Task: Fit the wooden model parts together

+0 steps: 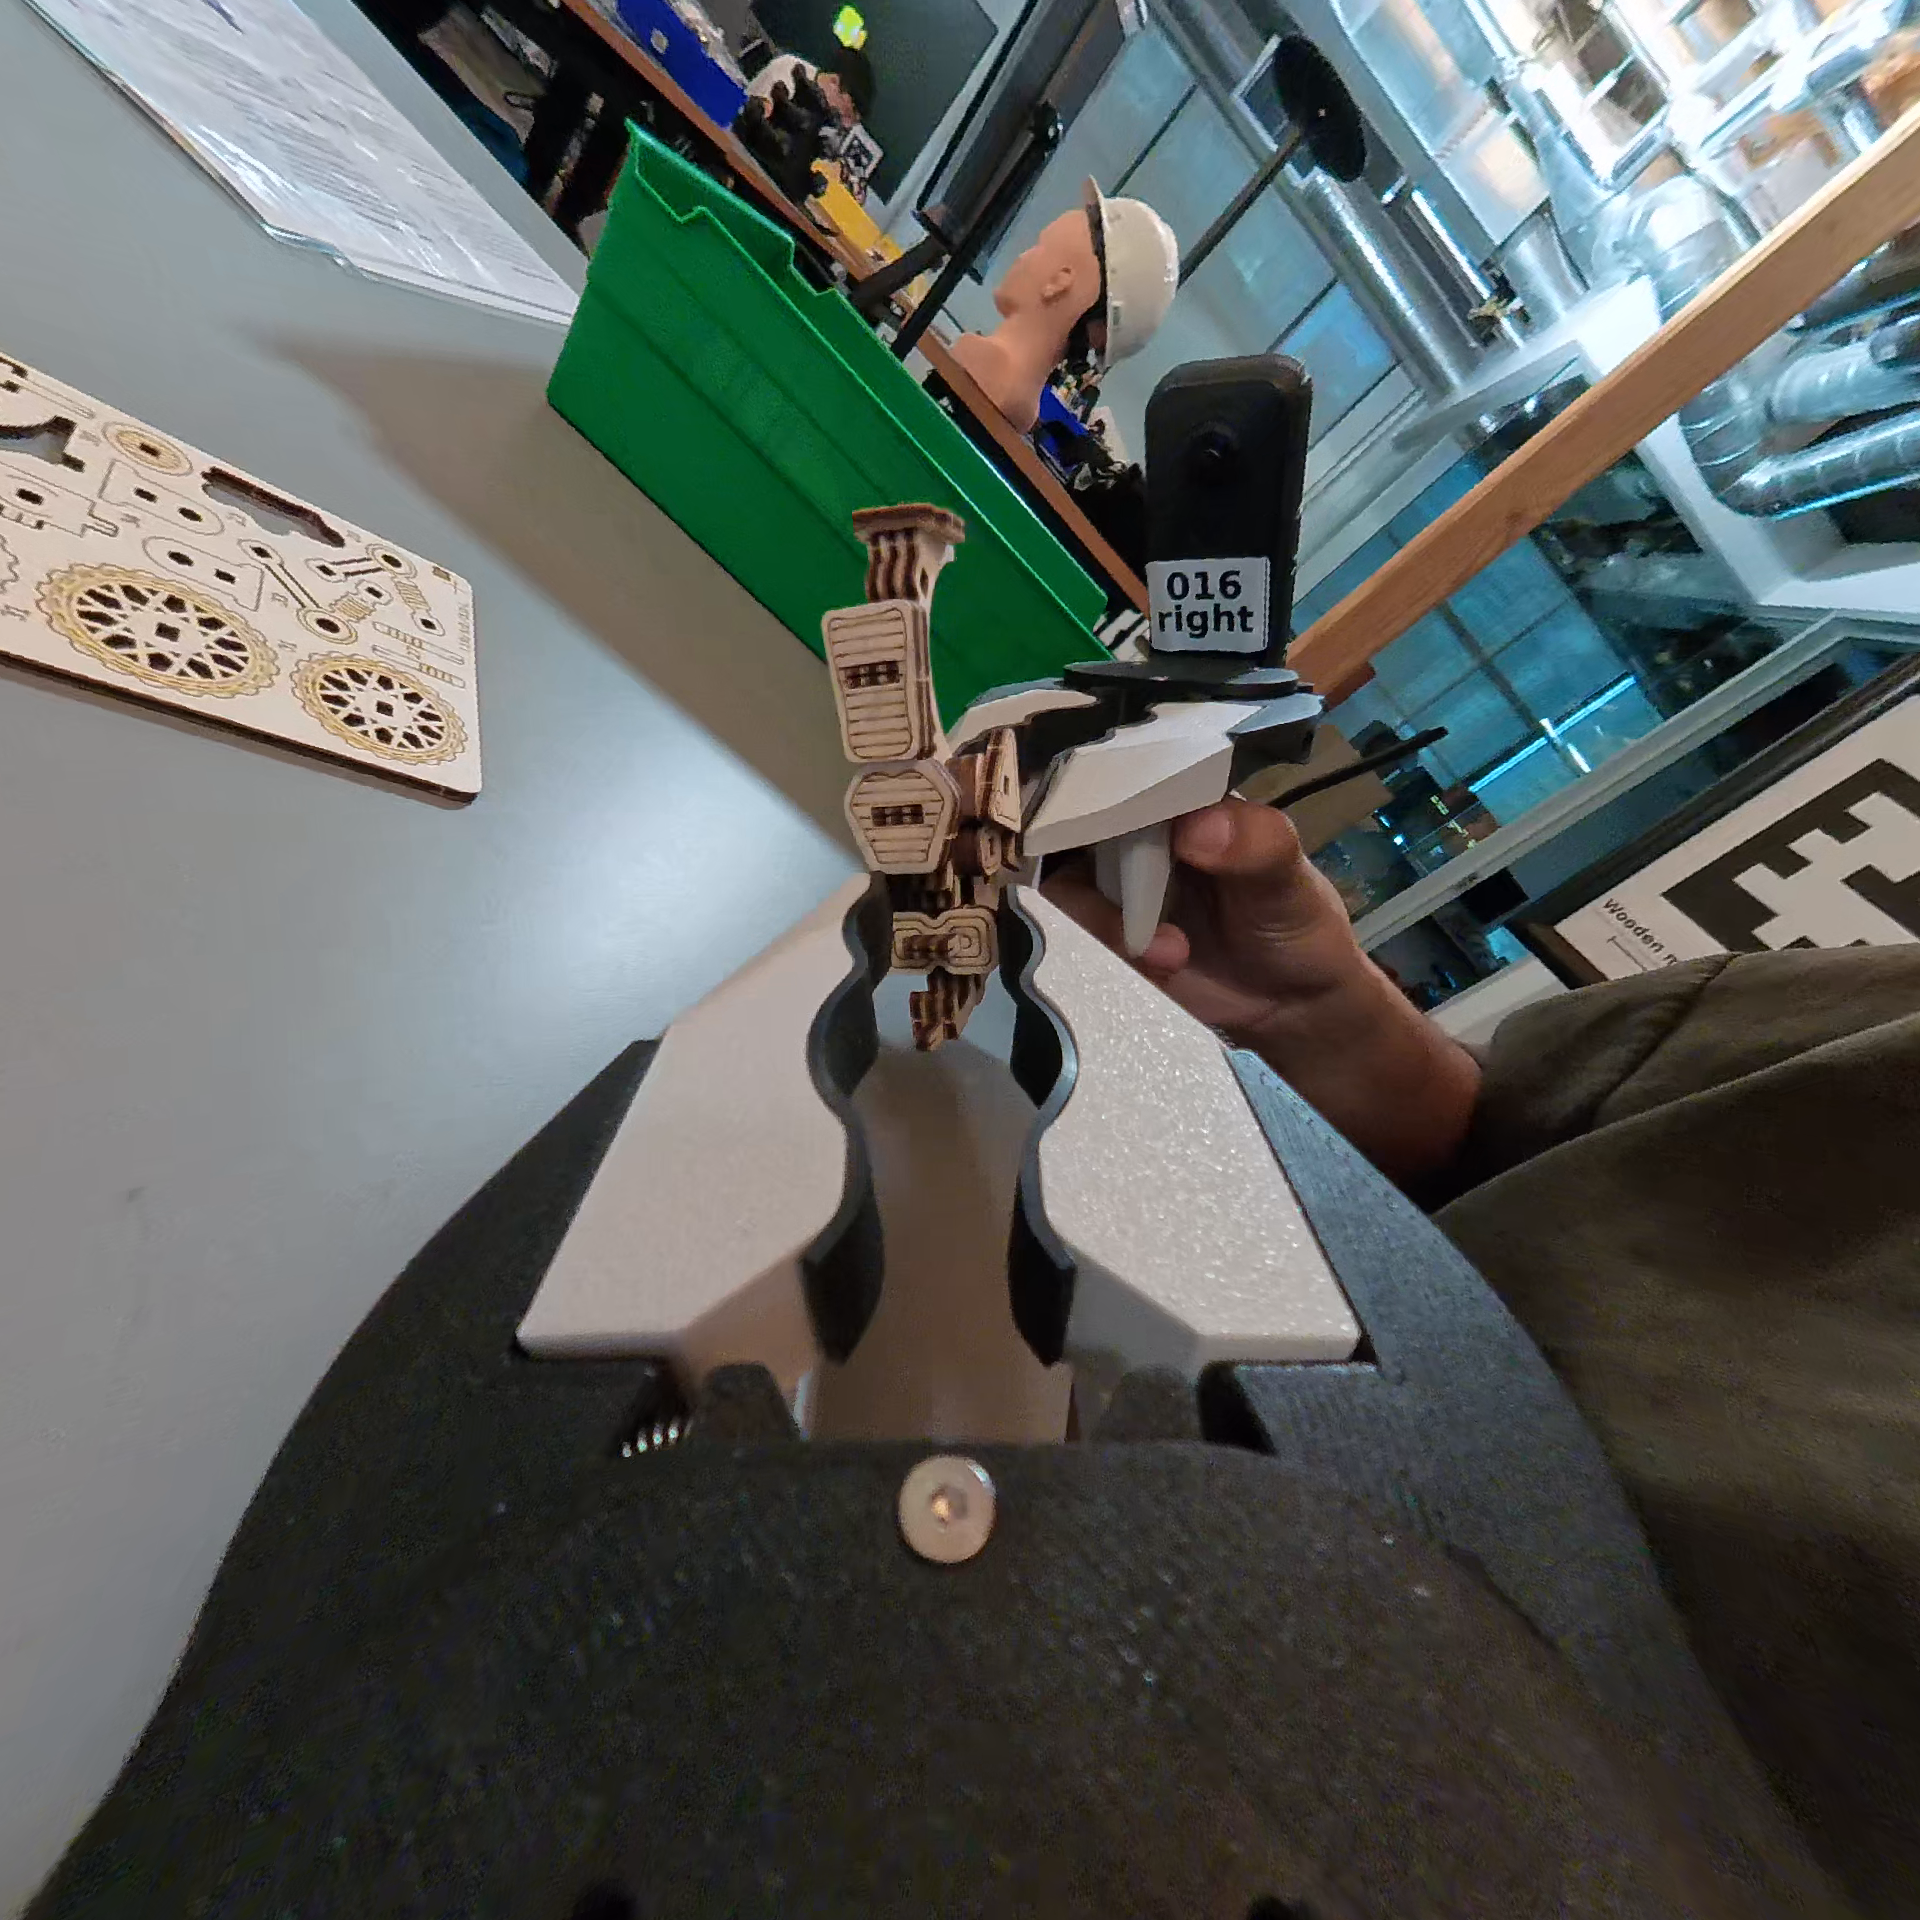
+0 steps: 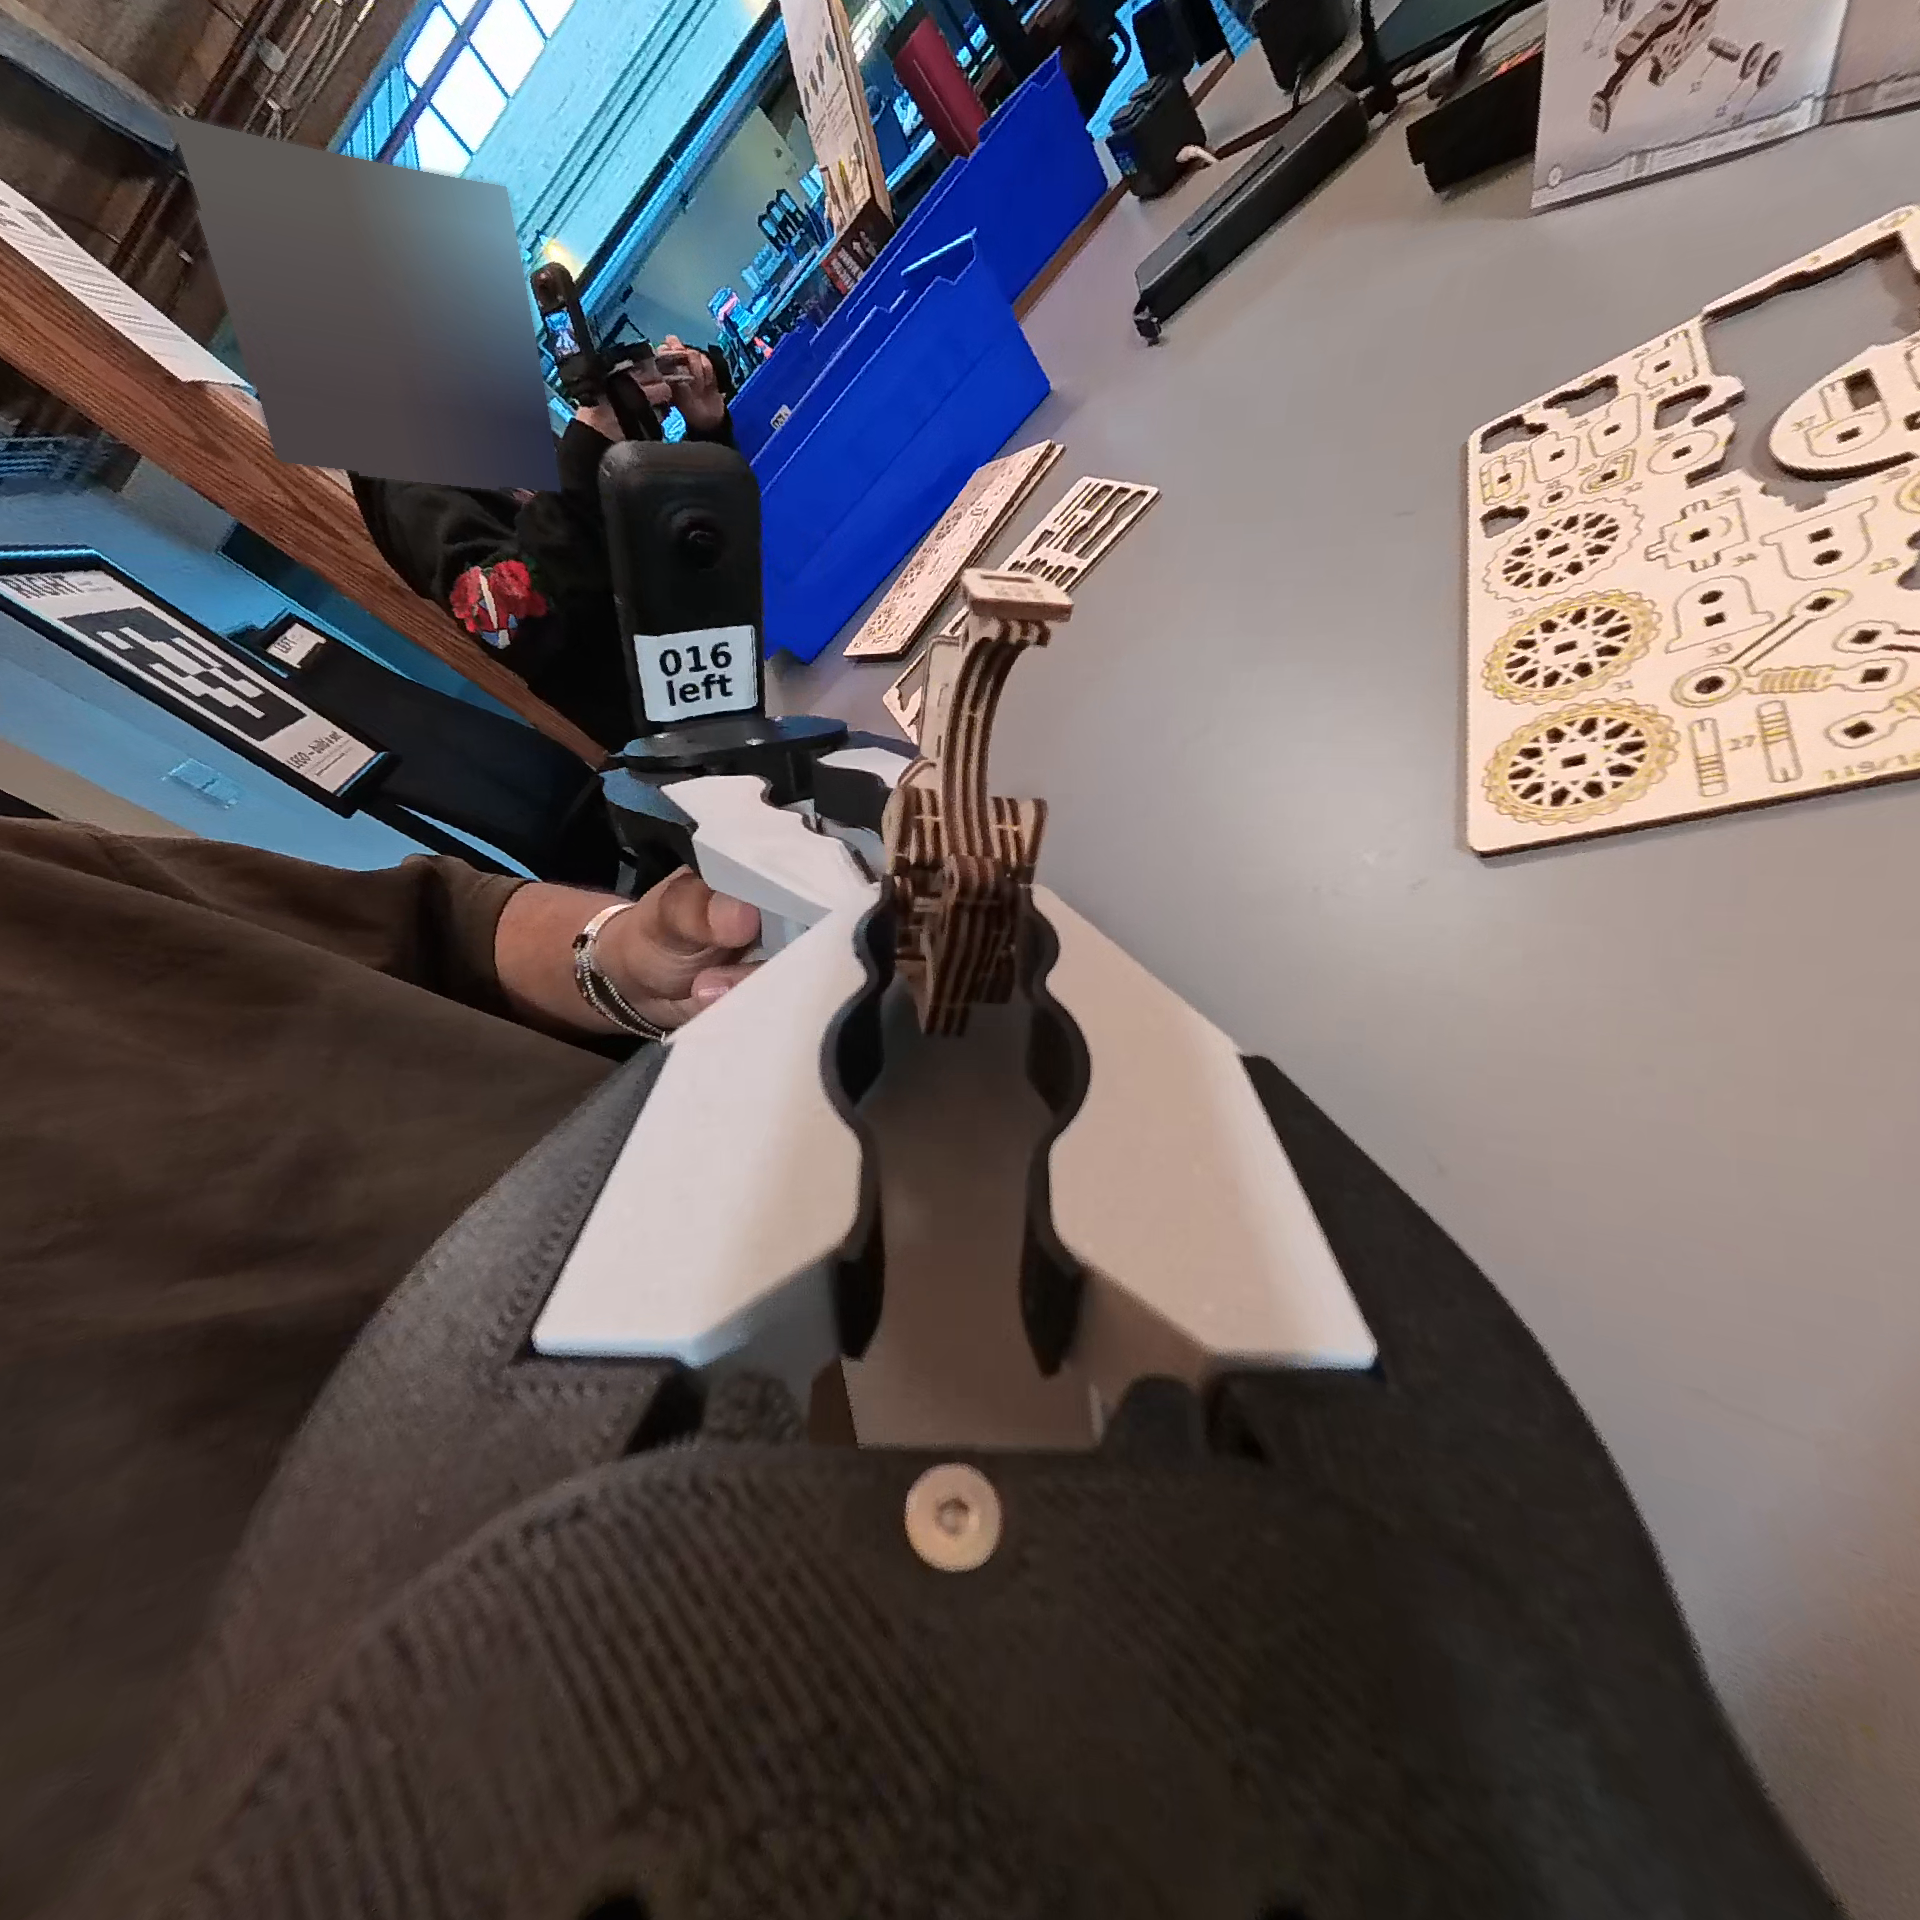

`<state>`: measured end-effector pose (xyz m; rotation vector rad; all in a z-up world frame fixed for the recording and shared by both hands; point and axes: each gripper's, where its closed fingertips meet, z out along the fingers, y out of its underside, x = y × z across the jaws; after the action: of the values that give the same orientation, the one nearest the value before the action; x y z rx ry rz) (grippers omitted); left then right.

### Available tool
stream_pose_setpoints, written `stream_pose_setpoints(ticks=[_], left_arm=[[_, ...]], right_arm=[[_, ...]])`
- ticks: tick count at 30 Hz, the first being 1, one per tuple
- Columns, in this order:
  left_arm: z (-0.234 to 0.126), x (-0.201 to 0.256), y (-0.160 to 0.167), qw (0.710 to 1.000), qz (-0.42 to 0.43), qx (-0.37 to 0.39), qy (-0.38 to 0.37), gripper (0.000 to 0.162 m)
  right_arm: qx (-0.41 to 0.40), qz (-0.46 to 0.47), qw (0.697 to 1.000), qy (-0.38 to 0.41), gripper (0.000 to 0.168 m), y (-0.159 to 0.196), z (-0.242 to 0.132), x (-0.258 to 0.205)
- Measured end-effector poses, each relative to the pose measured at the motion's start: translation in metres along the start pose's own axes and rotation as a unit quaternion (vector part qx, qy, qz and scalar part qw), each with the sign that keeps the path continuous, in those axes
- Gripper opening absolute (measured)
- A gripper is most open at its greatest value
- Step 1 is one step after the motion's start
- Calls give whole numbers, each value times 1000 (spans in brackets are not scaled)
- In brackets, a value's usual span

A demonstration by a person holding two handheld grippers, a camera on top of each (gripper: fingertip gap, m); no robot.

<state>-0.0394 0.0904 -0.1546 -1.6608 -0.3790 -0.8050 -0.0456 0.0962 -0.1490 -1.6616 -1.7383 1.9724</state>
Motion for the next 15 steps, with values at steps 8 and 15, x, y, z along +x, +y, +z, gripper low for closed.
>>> stream_pose_setpoints(ticks=[8,15], left_arm=[[0,0,1,1000,11,-7,-8,18],[0,-3,2,1000,-16,-11,2,18]], right_arm=[[-4,7,1000,-3,21,0,0,0],[-7,28,1000,-1,20,2,1,3]])
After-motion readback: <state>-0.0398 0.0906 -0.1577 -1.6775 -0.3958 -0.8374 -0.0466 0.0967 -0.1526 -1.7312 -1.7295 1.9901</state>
